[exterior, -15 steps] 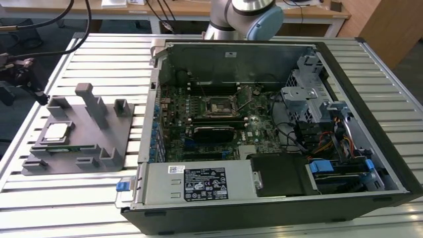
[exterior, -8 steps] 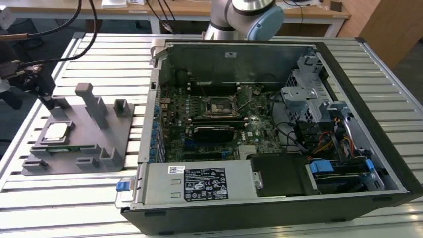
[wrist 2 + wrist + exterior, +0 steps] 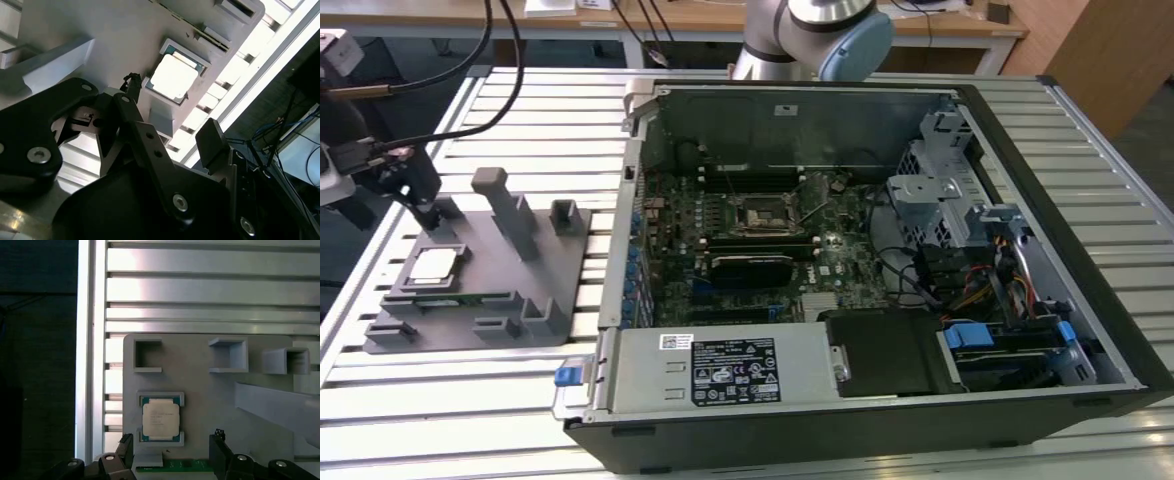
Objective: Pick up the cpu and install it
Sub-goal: 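Pick up the cpu and move it towards the insertion slot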
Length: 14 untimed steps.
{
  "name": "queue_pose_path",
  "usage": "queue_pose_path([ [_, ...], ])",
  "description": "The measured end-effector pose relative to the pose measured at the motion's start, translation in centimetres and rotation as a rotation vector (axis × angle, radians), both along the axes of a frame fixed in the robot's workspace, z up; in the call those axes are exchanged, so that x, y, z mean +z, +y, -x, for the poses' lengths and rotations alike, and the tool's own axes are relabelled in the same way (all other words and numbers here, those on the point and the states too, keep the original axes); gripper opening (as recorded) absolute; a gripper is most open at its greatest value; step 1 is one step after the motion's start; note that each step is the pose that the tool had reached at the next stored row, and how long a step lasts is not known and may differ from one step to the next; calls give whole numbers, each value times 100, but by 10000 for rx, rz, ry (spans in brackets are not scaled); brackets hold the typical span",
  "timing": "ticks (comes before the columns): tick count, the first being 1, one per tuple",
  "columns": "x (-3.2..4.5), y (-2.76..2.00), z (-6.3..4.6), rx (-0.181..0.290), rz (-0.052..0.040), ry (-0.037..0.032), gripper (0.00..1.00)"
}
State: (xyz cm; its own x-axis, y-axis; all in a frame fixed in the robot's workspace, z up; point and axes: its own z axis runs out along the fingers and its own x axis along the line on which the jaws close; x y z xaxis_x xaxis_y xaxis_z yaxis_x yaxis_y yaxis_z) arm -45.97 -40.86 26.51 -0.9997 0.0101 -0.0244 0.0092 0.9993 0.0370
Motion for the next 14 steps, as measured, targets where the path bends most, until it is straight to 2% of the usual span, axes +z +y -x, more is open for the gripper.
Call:
queue_pose_path([
  [14,-254,-2,16,88,1,21,71],
])
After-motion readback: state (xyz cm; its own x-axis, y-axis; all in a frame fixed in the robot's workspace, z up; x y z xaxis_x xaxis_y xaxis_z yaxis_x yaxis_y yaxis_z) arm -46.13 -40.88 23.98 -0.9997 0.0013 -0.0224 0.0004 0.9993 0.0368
